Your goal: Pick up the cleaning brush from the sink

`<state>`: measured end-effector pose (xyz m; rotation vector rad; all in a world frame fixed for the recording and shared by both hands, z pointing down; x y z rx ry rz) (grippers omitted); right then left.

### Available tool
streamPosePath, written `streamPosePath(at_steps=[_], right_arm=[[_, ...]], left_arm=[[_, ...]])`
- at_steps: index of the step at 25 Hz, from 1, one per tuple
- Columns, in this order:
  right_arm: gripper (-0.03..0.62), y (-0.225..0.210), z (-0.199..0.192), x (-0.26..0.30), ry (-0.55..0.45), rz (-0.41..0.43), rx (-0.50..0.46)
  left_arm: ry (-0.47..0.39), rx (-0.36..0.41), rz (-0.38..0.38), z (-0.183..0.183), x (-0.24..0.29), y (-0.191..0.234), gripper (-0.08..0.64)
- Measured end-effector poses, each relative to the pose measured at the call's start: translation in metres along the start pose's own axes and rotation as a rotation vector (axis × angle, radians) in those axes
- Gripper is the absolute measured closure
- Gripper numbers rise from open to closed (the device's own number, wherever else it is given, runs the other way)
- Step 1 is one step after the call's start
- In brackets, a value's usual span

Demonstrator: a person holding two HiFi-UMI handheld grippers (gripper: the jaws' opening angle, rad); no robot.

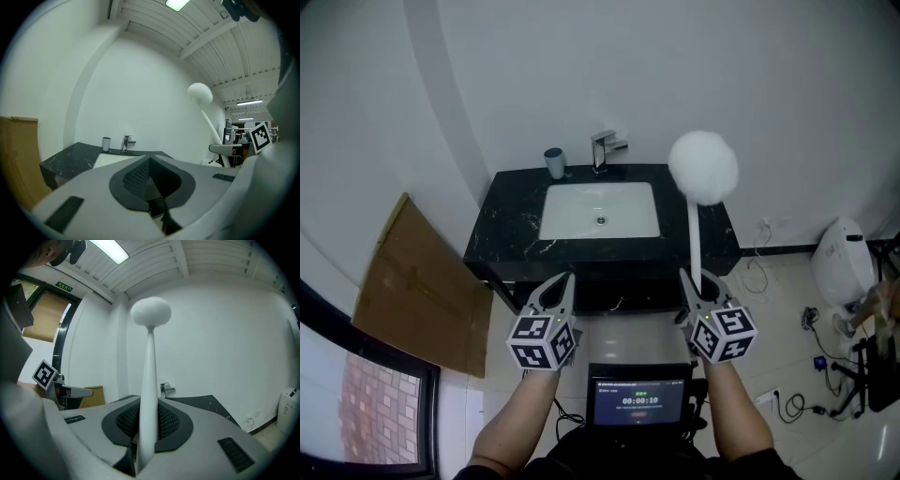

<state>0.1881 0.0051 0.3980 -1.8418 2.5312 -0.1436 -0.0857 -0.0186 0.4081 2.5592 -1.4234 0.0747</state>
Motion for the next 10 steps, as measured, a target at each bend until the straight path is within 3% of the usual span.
streamPosePath(at_steps=[10], right_arm=[[0.565, -0.0041, 0.005, -0.0015, -0.006, -0.009, 0.021]], left_arm=[[-0.01, -0.009, -0.008, 0.0026, -0.0004, -0.0049, 0.557]])
Point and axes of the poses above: the fingertips, and each gripper's own axes: x forward along the fingers, y to its left, z out of its top, the point moved 6 cm from there along -x, backward along the fingers, and after that the axes turned 2 degrees about -z, right-handed, at the moved point
